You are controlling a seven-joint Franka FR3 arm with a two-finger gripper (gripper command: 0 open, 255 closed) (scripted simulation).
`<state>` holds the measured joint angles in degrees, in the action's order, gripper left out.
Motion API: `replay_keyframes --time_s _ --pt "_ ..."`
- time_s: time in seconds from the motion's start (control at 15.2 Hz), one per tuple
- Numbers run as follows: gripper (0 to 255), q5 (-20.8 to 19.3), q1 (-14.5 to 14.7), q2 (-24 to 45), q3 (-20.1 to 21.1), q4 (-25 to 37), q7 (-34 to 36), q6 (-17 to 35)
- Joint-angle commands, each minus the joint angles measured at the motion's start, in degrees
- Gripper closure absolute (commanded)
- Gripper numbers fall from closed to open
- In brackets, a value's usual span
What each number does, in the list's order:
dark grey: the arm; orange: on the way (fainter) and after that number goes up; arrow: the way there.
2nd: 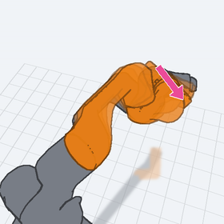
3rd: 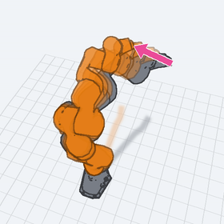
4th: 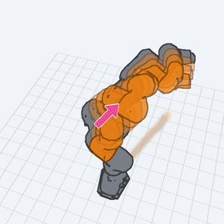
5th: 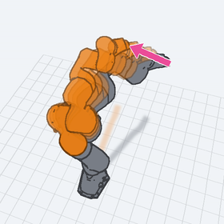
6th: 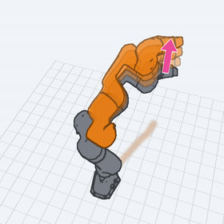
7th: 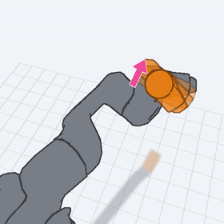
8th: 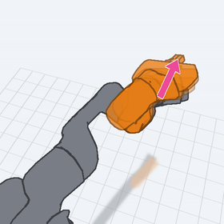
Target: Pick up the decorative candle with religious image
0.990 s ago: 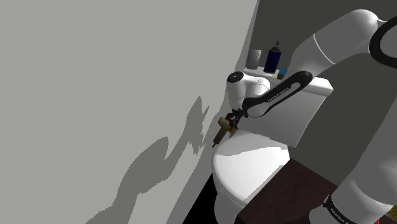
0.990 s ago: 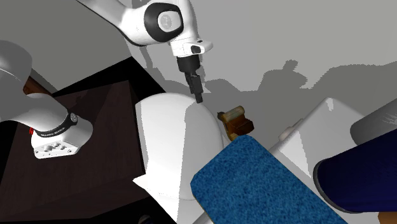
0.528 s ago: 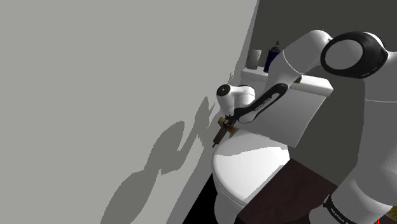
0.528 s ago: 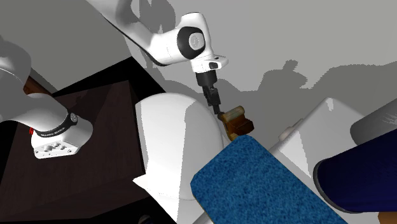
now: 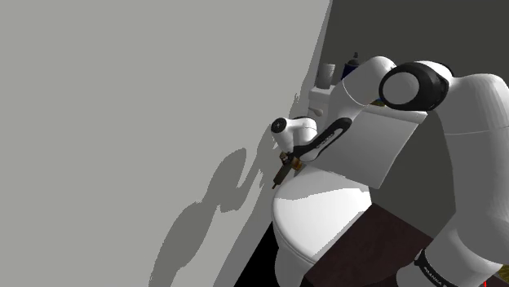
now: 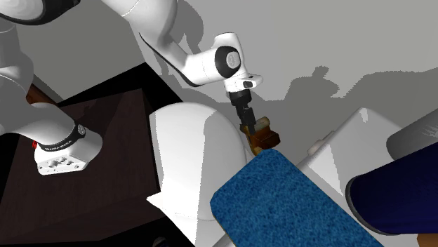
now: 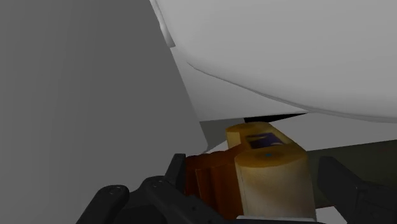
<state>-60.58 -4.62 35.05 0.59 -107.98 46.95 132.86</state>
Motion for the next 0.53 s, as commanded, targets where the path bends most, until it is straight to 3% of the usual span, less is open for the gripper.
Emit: replay_keyframes --time_s 0.0,0.26,0.33,0.46 --pt "0 -0.5 0.2 1.5 -0.2 0.8 0.8 0.4" --pt "0 -1.2 0.4 3.1 -0.5 1.4 2.0 1.0" --pt "255 -1.2 0.4 3.2 -0.5 1.5 1.9 1.0" --pt "255 -1.2 0.4 3.1 -0.5 1.5 1.9 1.0"
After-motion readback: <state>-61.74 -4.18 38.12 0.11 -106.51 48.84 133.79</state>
